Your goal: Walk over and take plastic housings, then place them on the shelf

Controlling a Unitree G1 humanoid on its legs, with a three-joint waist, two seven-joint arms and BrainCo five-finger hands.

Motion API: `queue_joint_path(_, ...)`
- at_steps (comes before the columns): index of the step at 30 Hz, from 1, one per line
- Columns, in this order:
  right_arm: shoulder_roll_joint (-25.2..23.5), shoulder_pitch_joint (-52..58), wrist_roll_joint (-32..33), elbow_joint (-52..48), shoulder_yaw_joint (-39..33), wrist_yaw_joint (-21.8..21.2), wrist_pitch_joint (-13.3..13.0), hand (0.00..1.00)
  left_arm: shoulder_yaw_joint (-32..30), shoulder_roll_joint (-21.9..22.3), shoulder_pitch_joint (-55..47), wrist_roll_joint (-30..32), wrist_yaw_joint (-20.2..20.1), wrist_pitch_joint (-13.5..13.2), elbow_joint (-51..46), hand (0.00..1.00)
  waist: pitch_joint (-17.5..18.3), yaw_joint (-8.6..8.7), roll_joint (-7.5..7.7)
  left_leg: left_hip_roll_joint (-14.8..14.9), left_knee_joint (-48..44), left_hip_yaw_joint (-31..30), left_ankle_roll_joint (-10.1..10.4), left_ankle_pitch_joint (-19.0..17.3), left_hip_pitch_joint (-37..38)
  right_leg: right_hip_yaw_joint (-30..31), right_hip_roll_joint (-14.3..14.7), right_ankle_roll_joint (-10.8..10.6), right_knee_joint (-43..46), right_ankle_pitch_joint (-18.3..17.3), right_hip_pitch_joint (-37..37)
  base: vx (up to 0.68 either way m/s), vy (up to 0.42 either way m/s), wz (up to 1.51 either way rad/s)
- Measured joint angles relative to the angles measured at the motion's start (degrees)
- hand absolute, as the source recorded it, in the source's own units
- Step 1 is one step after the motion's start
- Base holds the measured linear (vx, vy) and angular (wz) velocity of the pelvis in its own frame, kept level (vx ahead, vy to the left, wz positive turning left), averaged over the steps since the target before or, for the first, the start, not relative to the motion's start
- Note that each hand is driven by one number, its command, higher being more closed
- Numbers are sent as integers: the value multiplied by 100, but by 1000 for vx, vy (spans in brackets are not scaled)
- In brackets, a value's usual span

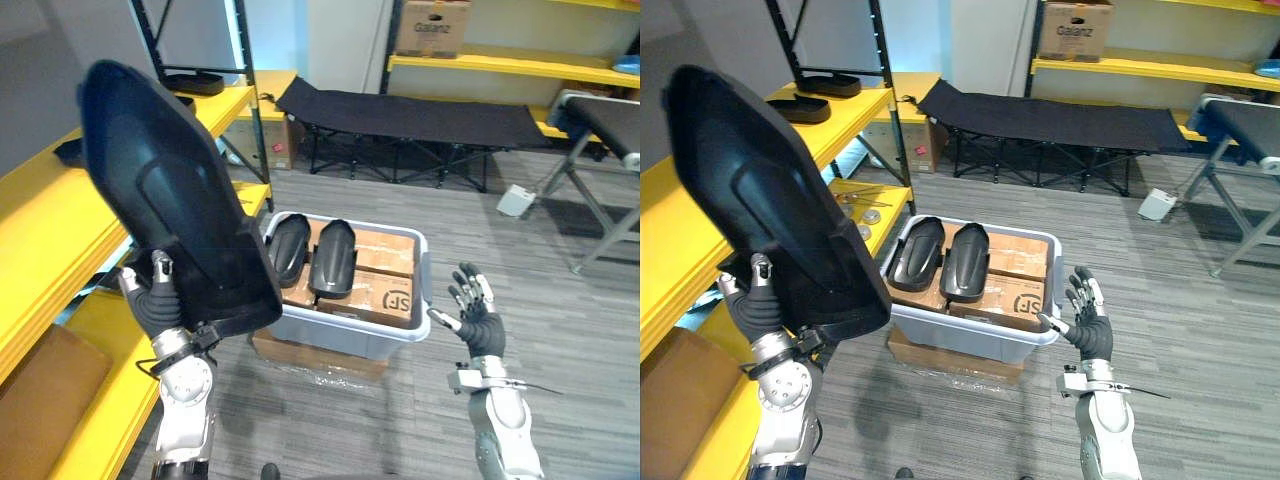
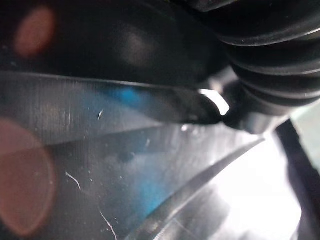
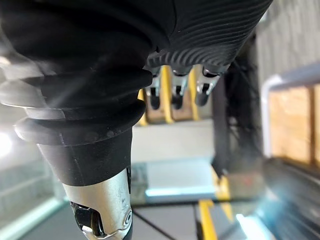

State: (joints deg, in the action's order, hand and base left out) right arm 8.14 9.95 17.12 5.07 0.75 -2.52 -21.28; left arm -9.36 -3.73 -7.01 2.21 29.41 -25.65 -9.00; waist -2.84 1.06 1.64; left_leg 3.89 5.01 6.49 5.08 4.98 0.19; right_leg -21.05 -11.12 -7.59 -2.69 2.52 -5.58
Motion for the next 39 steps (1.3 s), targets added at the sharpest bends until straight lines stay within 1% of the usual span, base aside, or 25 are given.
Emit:
queue_joint_path(3,-56,-140,-137,156,379,12,145,0,-293,63,-285,11,-80,21,-348,100,-3,-192,-5,-79,1,-415,-16,40,-109,-424,-26,-40,10,-81,-165,18,-15,68)
queue_joint_path(4,-58,-205,-205,210,477,19,163,0,-375,86,-348,4,-111,22,-401,100,-2,-219,-4,-101,1,-489,-25,55,-132,-518,-35,-50,28,-106,-206,12,-14,80)
queue_joint_path(6,-95,-423,-217,381,739,19,227,0,-640,148,-574,0,-174,36,-511,100,-8,-421,-10,-189,1,-826,-42,86,-157,-818,-76,-71,143,-248,-369,17,-14,78)
queue_joint_path(7,-124,-470,-212,422,749,20,236,0,-707,179,-648,0,-187,40,-563,100,-8,-480,-9,-209,1,-956,-39,92,-167,-890,-86,-69,198,-290,-400,34,-21,82)
queue_joint_path(9,-159,-564,-61,460,722,173,257,0,-867,195,-870,-128,-349,38,-746,100,-30,-642,-5,-289,0,-1489,-47,160,-287,-841,-79,95,542,-635,-449,32,-21,114)
queue_joint_path(11,-155,-564,34,458,628,369,257,0,-961,192,-915,-200,-566,17,-853,100,-74,-637,45,-393,-1,-2073,-51,270,-438,-423,-12,284,815,-990,-473,15,-15,153)
queue_joint_path(12,-153,-577,37,457,575,408,256,0,-996,190,-912,-218,-626,9,-873,100,-138,-643,75,-431,-2,-2245,-23,305,-447,-340,-7,262,904,-1088,-505,-1,-60,153)
queue_joint_path(14,-151,-642,156,457,441,452,254,0,-1228,202,-1124,-374,-806,-33,-908,100,-280,-796,160,-503,-9,-2644,68,390,-481,-409,11,111,1133,-1423,-596,-44,-147,96)
queue_joint_path(16,-151,-656,243,456,413,458,243,0,-1375,231,-1394,-435,-813,-48,-914,100,-295,-859,122,-468,-27,-2842,158,455,-541,-602,109,69,1122,-1455,-669,-43,-168,56)
queue_joint_path(17,-152,-656,245,456,363,449,245,0,-1424,263,-1460,-477,-864,-51,-924,100,-322,-886,87,-455,-26,-2903,132,472,-586,-754,152,53,1114,-1468,-713,-51,-165,85)
queue_joint_path(18,-159,-656,233,455,254,470,247,0,-1452,335,-1496,-656,-1040,-51,-983,100,-367,-874,37,-419,-6,-2708,-19,510,-715,-1040,204,39,1073,-1464,-837,-62,-115,98)
queue_joint_path(19,-165,-634,224,455,177,514,248,0,-1440,364,-1491,-720,-1165,-55,-1015,100,-379,-791,30,-370,-19,-2394,-133,543,-794,-1248,228,27,1038,-1457,-905,-71,-78,156)
queue_joint_path(20,-143,-605,222,456,-12,572,250,0,-1370,414,-1426,-825,-1388,-120,-1036,100,-441,-656,-19,-238,-143,-1705,-236,603,-948,-1643,263,-30,1009,-1421,-1065,-54,0,171)
queue_joint_path(21,-126,-571,225,456,-205,660,248,0,-1228,410,-1378,-884,-1598,-201,-1035,100,-526,-636,-70,-110,-322,-1006,-346,685,-1059,-1867,263,-49,1032,-1423,-1211,-36,33,151)
queue_joint_path(23,-114,-550,218,447,-296,745,230,0,-1169,419,-1424,-917,-1781,-258,-1036,100,-563,-713,-108,-99,-358,-441,-360,701,-1069,-1978,197,-148,1040,-1507,-1340,-12,57,78)
queue_joint_path(25,-122,-583,214,447,-280,717,196,0,-1168,420,-1429,-948,-1784,-259,-1035,100,-606,-729,-157,-154,-351,-402,-342,753,-1064,-1892,115,-131,1077,-1607,-1350,-33,54,22)
queue_joint_path(28,-135,-598,232,447,-280,504,126,0,-1127,421,-1451,-1030,-1773,-270,-1037,100,-719,-784,-238,-177,-462,-47,-345,748,-1034,-1625,-93,-175,1322,-1809,-1201,-87,84,-26)
queue_joint_path(30,-181,-600,210,447,-282,504,120,0,-1014,418,-1443,-1025,-1794,-277,-1043,100,-860,-800,-203,-188,-734,80,-441,619,-1061,-1511,-216,-217,1463,-1882,-1193,-50,35,-22)
queue_joint_path(33,-374,-601,184,442,-306,519,117,0,-1007,408,-1317,-1016,-1976,-275,-1059,100,-964,-806,-34,-220,-1263,189,-480,283,-1249,-1509,-392,-253,1541,-1958,-1195,2,28,-9)
queue_joint_path(34,-485,-598,186,429,-327,510,118,0,-1016,397,-1236,-1015,-2070,-271,-1064,100,-1011,-809,123,-322,-1432,292,-554,101,-1273,-1525,-553,-156,1594,-2035,-1227,104,54,-4)
queue_joint_path(35,-548,-591,186,419,-368,510,118,0,-1015,390,-1200,-1015,-2103,-266,-1066,100,-1021,-808,198,-367,-1573,383,-651,-8,-1293,-1536,-636,-96,1618,-2061,-1253,187,77,0)
queue_joint_path(36,-613,-536,187,332,-476,507,119,0,-991,390,-1097,-1015,-2180,-255,-1065,100,-1016,-784,257,-417,-1838,483,-669,-278,-1349,-1471,-744,63,1978,-1992,-1232,236,145,28)
queue_joint_path(37,-601,-454,188,267,-533,487,119,0,-938,383,-1017,-1007,-2236,-201,-1062,100,-1005,-714,203,-496,-1946,339,-704,-410,-1340,-1239,-909,457,2703,-1726,-977,223,165,41)
queue_joint_path(38,-606,-427,181,254,-544,482,119,0,-930,358,-995,-977,-2245,-188,-1064,100,-980,-653,179,-512,-1920,288,-719,-453,-1298,-1030,-952,706,3062,-1500,-797,181,187,47)
queue_joint_path(39,-612,-401,180,205,-589,470,118,0,-927,290,-954,-884,-2242,-179,-1067,100,-952,-617,137,-511,-1794,235,-744,-494,-1183,-671,-1001,836,3572,-1014,-499,251,214,37)
